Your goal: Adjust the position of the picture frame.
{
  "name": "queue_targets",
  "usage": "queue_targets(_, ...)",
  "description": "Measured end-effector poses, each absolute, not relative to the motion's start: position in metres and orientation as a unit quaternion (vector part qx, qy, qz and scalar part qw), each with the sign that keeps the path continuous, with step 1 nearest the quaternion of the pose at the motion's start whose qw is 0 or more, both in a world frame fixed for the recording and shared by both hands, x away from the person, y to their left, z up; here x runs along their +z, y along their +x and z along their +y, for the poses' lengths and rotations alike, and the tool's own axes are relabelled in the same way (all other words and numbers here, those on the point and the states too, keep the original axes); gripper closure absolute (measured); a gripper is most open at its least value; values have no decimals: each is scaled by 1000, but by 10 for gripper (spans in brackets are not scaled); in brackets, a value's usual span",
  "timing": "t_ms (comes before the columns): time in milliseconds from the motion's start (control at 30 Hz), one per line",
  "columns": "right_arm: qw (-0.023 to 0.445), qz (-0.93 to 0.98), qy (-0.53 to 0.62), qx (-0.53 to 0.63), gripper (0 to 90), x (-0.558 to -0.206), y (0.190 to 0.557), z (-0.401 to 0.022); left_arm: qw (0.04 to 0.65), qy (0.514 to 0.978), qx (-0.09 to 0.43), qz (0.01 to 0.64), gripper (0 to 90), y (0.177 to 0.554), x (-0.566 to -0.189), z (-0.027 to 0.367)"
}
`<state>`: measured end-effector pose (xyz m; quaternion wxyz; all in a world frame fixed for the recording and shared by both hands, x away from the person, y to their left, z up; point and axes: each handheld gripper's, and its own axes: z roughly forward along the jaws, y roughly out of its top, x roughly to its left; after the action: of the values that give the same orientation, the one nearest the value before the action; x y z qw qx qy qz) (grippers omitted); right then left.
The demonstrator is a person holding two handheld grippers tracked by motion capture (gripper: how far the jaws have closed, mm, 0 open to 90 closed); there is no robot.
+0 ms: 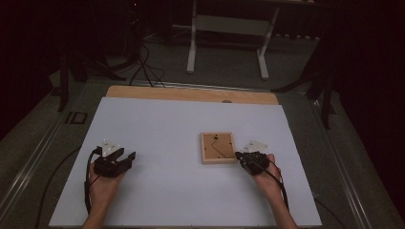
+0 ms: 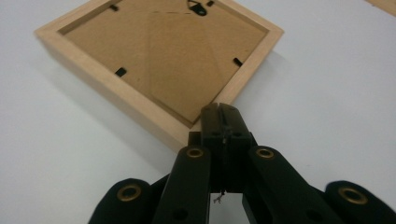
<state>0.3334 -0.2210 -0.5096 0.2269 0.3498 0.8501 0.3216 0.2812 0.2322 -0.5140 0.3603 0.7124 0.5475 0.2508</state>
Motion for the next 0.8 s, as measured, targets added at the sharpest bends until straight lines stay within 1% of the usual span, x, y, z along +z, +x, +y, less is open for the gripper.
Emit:
queue_targets(467, 207, 871, 303, 325, 898, -509, 316, -196, 360, 713, 251, 547, 510, 281, -514, 232)
queue_targets(567, 196, 880, 285, 325, 898, -508, 313, -183, 360, 713, 251, 547, 510, 281, -514, 232)
queue_targets(800, 188, 893, 251, 322, 898, -506, 308, -162, 360, 713, 250, 547, 509, 282, -514, 232)
